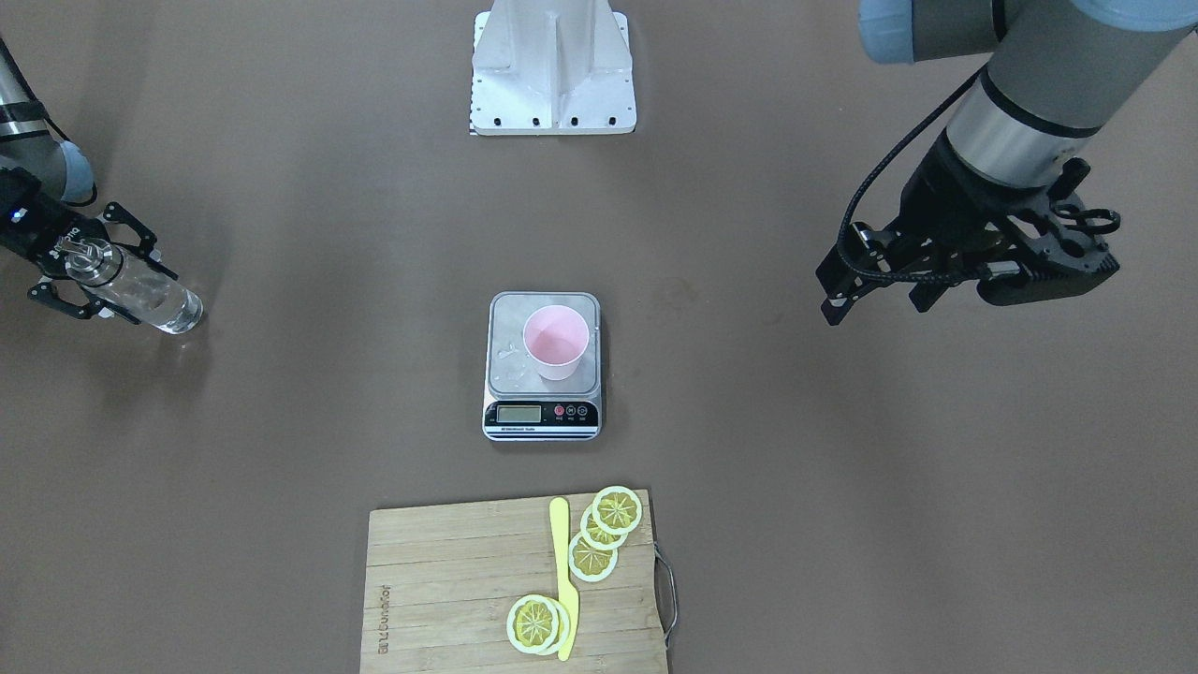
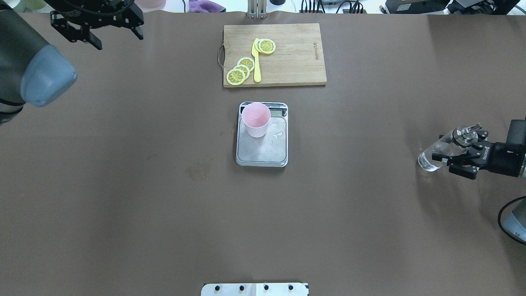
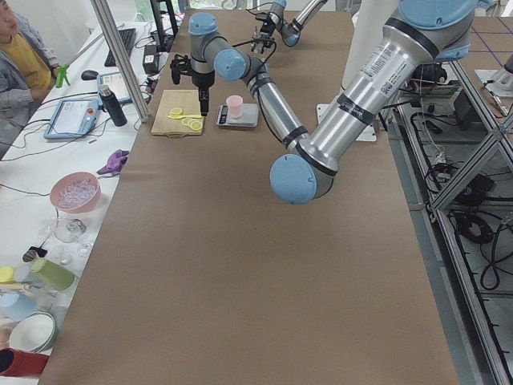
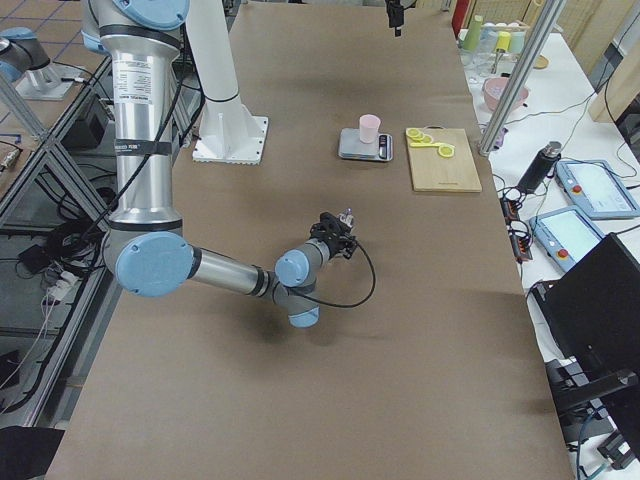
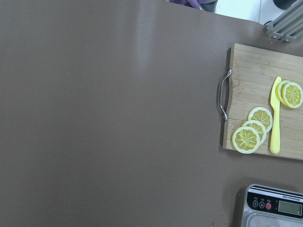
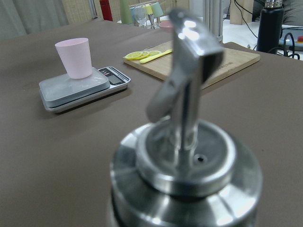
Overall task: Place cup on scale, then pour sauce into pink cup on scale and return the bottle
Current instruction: 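Lift the sauce bottle with the right gripper and carry it toward the pink cup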
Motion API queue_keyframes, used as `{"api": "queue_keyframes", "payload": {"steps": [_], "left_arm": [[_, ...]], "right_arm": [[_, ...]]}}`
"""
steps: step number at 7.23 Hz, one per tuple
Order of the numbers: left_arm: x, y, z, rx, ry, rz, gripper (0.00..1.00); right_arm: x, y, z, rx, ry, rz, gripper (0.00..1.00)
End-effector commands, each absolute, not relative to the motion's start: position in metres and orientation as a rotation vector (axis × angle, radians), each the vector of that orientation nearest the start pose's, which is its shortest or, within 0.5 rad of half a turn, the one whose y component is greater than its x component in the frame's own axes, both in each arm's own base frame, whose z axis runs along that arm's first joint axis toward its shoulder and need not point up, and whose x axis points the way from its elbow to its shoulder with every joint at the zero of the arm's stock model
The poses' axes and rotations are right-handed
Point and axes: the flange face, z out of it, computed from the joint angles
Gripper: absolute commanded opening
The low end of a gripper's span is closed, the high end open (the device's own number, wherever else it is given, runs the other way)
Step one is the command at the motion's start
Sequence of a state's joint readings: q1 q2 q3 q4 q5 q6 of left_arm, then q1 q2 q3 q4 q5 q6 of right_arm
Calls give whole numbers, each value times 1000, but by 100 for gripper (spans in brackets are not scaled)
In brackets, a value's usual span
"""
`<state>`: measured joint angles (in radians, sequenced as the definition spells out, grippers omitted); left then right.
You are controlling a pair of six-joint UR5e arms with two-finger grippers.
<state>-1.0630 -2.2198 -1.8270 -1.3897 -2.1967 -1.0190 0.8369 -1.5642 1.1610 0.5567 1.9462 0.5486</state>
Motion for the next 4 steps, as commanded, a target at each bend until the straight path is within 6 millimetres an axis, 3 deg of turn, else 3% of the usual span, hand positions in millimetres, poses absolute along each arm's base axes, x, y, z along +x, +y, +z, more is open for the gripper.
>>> {"api": "queue_keyframes", "payload": {"steps": [1, 3, 4], "left_arm": [[239, -585, 187, 92, 916, -248, 97], [239, -585, 188, 92, 915, -250, 97], [239, -586, 189, 93, 913, -250, 96]], "right_arm": [[-230, -422, 603, 1186, -1208, -393, 0], [-242, -462, 547, 1105, -1113, -363, 0], [-243, -468, 527, 1060, -1074, -349, 0]]}}
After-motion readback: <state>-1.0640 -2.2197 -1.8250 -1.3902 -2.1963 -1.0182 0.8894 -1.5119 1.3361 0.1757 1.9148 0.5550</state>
